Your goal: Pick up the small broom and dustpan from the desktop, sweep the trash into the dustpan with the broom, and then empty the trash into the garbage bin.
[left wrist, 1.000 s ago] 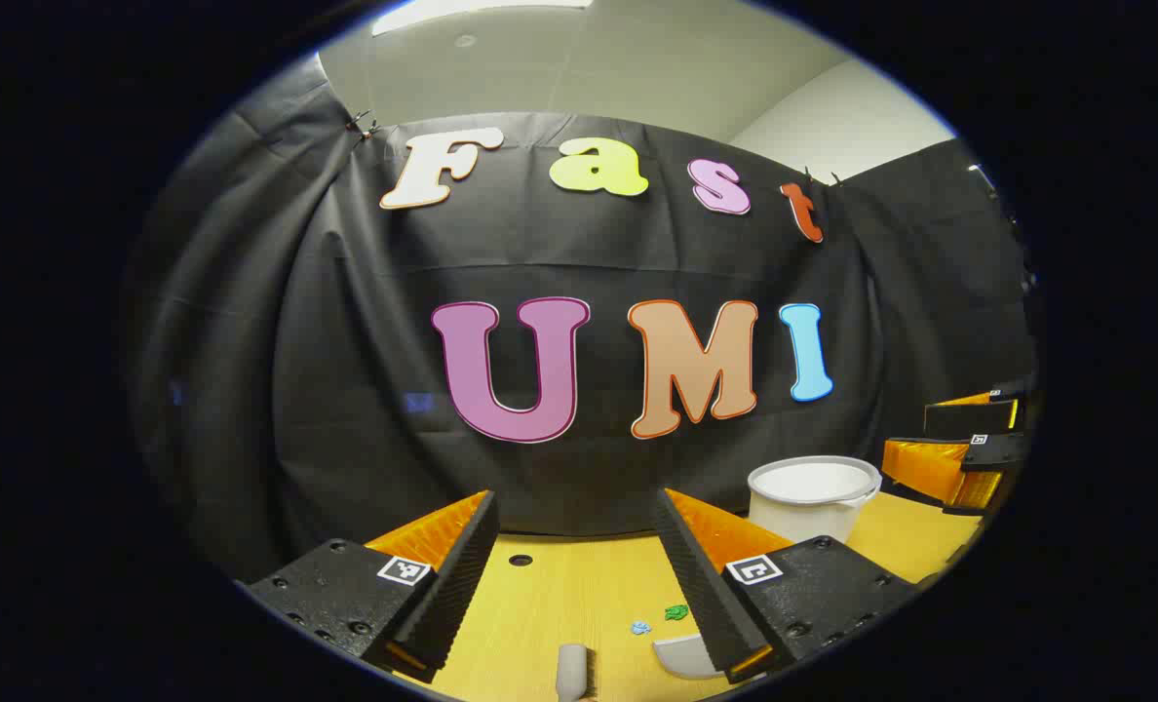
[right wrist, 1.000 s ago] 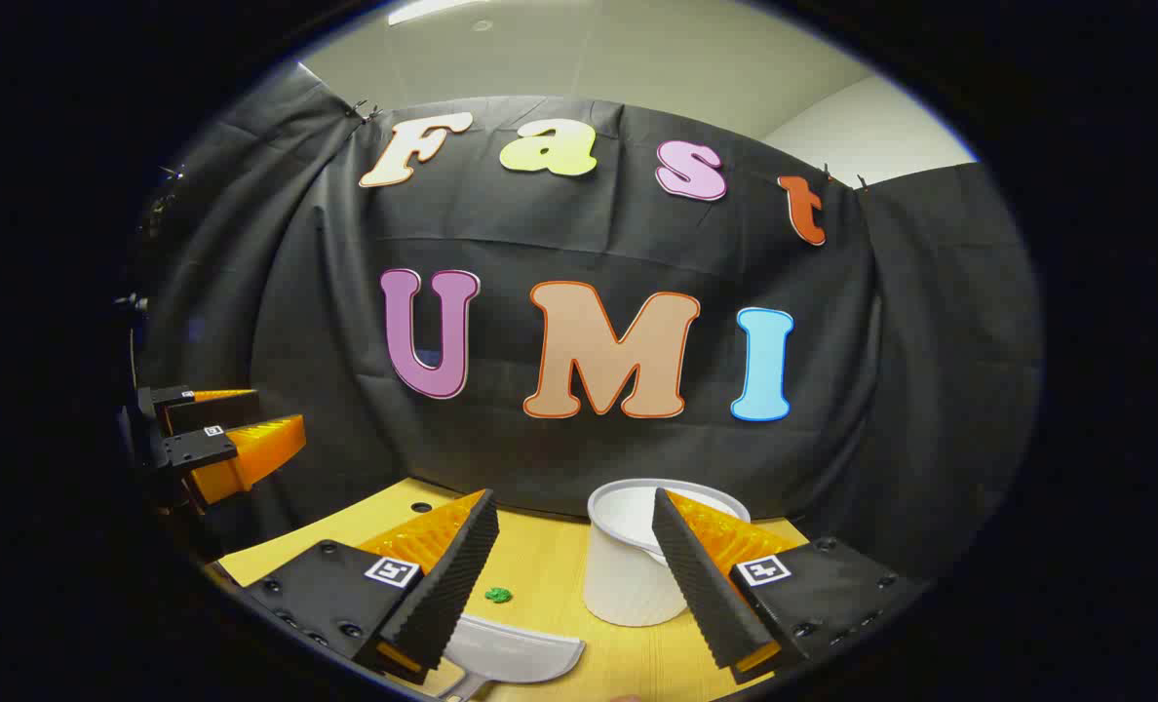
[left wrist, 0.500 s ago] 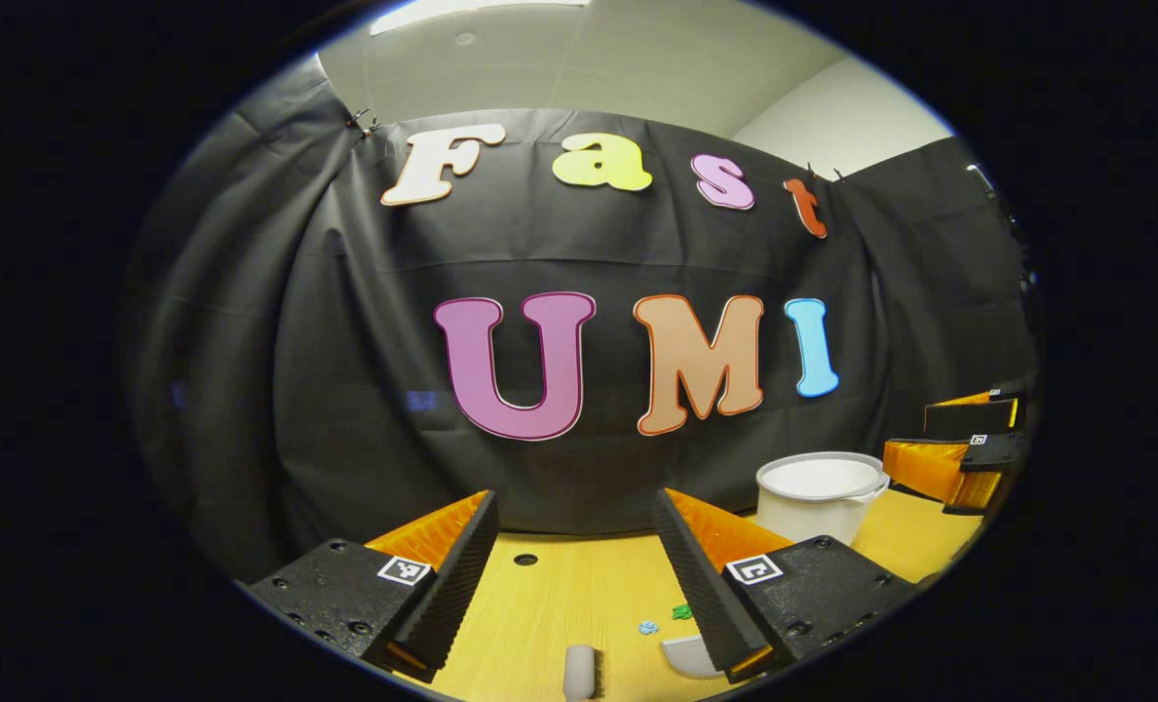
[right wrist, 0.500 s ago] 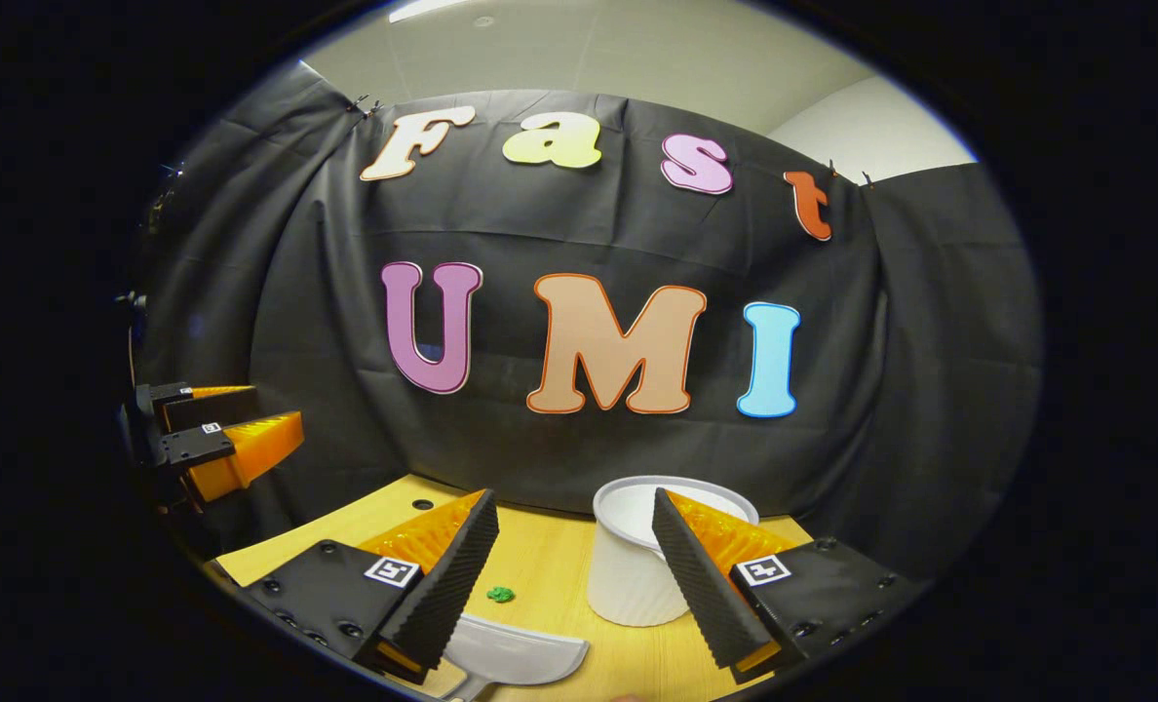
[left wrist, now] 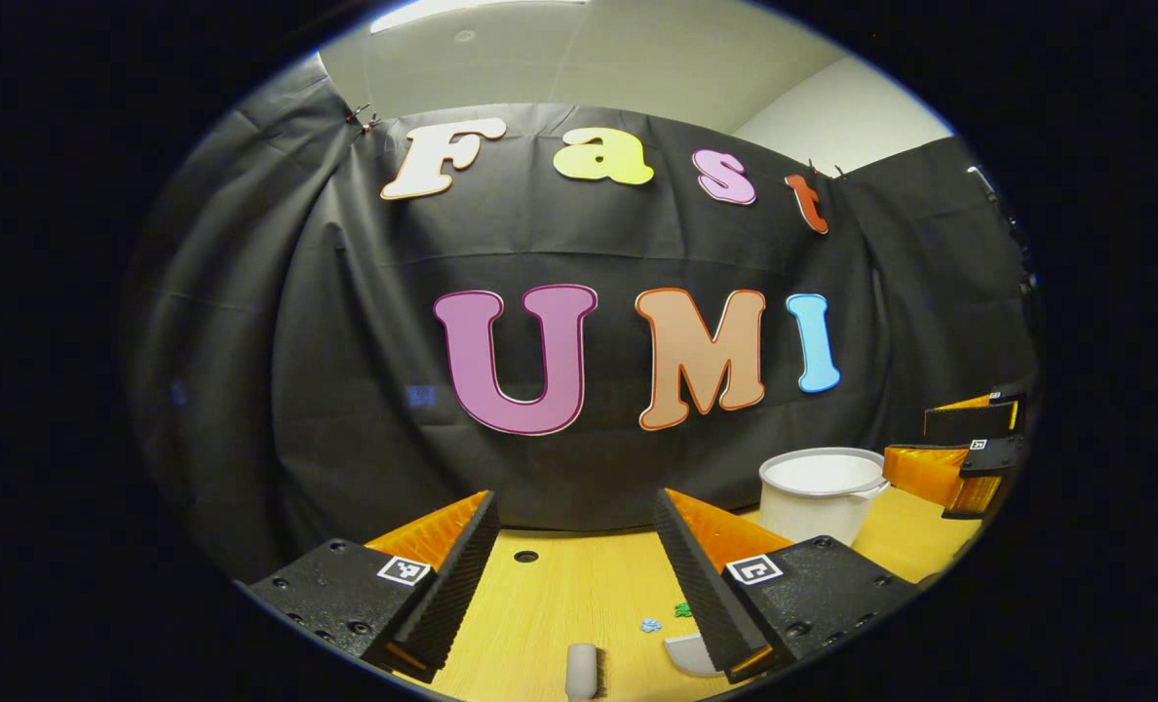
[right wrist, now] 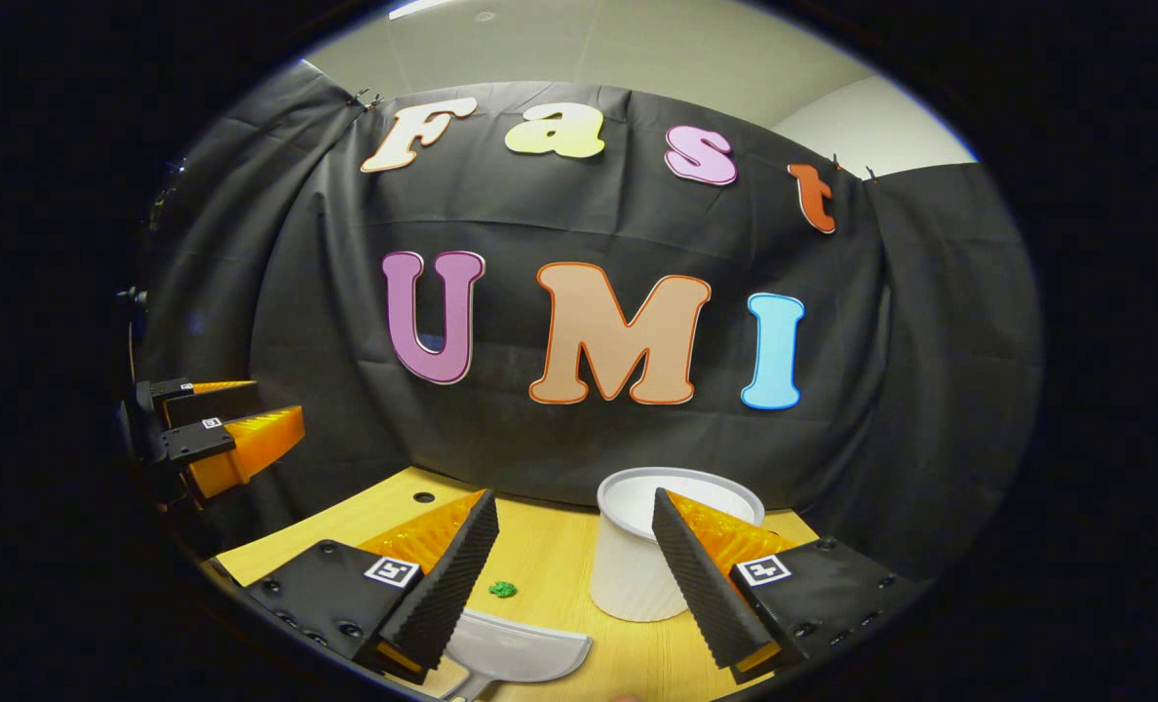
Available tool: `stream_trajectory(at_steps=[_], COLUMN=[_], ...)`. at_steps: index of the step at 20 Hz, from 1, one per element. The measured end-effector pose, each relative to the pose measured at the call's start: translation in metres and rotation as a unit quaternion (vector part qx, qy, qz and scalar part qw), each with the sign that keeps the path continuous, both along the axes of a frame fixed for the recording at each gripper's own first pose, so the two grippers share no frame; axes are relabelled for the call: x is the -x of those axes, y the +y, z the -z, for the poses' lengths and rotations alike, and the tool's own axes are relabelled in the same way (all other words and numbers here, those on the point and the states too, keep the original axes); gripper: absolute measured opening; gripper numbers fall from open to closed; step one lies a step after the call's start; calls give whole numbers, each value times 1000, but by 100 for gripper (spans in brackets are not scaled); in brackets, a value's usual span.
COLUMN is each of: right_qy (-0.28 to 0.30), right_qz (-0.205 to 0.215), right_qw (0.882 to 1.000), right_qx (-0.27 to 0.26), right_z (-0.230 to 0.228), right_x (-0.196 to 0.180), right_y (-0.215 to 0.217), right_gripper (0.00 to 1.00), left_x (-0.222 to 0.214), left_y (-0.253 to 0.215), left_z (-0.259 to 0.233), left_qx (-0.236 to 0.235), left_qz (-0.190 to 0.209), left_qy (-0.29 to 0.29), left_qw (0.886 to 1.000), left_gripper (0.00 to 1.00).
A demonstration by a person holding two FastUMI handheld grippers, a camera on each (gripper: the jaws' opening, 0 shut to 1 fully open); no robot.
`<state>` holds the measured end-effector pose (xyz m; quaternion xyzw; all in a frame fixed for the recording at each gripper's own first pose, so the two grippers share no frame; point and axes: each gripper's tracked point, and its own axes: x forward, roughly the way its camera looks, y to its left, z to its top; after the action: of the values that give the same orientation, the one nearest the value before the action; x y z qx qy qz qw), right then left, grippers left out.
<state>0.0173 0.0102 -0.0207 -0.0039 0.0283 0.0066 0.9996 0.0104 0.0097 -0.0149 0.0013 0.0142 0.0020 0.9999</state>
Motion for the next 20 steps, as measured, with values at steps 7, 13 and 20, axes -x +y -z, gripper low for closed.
stream_trajectory(at_steps=[7, 13, 20], right_qy=[81, 149, 254], right_qz=[-15, -28, -44], right_qw=[997, 988, 966], right_qx=[-7, -14, -26], right_z=[51, 94, 155], right_x=[2, 4, 16], right_y=[15, 29, 47], right_gripper=[100, 100, 100], left_x=[2, 8, 22], left_y=[0, 5, 7], left_z=[30, 71, 126], left_qx=[-3, -7, -5], left_qz=[6, 10, 23], left_qy=[39, 94, 175], left_qw=[999, 995, 984], left_gripper=[94, 94, 94])
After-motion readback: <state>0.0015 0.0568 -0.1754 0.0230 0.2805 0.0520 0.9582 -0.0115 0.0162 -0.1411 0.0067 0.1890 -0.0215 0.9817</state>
